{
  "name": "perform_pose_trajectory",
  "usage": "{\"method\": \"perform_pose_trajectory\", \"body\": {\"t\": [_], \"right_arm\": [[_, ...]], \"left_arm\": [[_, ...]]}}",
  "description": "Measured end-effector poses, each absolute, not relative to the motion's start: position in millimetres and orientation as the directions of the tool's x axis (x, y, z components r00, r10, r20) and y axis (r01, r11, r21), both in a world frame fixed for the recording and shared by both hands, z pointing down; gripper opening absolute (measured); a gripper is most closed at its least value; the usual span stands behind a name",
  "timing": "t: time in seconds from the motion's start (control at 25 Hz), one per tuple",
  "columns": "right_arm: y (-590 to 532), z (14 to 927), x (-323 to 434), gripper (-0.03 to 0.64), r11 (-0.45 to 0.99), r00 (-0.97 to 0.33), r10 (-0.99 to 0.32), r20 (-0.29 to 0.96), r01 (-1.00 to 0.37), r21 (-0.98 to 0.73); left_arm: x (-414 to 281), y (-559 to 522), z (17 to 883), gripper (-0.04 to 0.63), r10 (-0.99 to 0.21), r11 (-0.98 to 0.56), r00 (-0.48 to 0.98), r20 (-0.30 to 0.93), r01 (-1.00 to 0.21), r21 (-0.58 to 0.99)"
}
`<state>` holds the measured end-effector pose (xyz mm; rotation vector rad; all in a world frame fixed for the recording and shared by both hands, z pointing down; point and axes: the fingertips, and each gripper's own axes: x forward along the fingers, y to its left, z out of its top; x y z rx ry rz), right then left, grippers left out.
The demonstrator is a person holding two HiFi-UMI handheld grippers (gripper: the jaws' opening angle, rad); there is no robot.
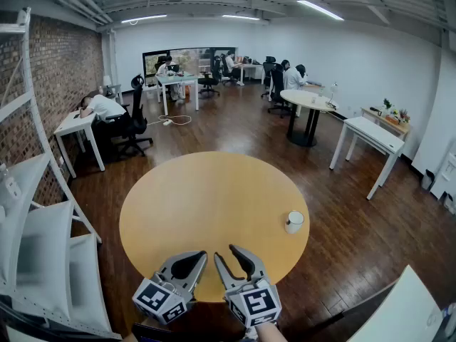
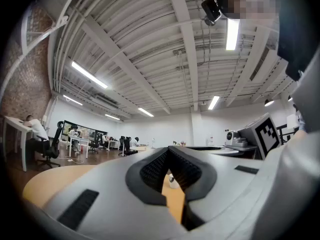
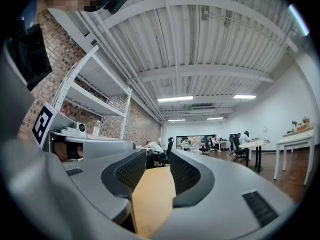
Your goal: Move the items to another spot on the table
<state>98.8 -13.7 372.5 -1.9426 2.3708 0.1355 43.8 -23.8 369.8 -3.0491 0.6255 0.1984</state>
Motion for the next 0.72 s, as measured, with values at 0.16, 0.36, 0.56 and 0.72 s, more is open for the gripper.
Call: {"method": "perform_pose_trajectory", "body": {"t": [0.16,0.36,0.56,0.72], "right_arm": [[-13.7,375.3,132.6,0.184,0.171,-0.173,-0.982,-0.079,-0.985,0.033],[-13.7,376.4,201.1,0.209,0.081,-0.084,-0.994,-0.069,-0.996,0.041],[-10.0,379.5,268.1,0.227,-0.031,0.026,-0.996,-0.085,-0.998,0.055],[-11.1,390.0,313.0,0.238,-0.09,0.086,-0.993,-0.083,-0.995,0.048]], "left_arm": [[81.5,-29.9,372.4,0.019,-0.389,-0.92,0.912,-0.131,-0.393,0.001],[140.4,-35.0,372.9,0.02,-0.359,-0.932,0.922,-0.144,-0.361,0.009],[202.2,-35.8,380.3,0.02,-0.314,-0.949,0.94,-0.135,-0.313,0.029],[244.1,-33.8,388.3,0.019,-0.27,-0.963,0.955,-0.123,-0.269,0.026]]}}
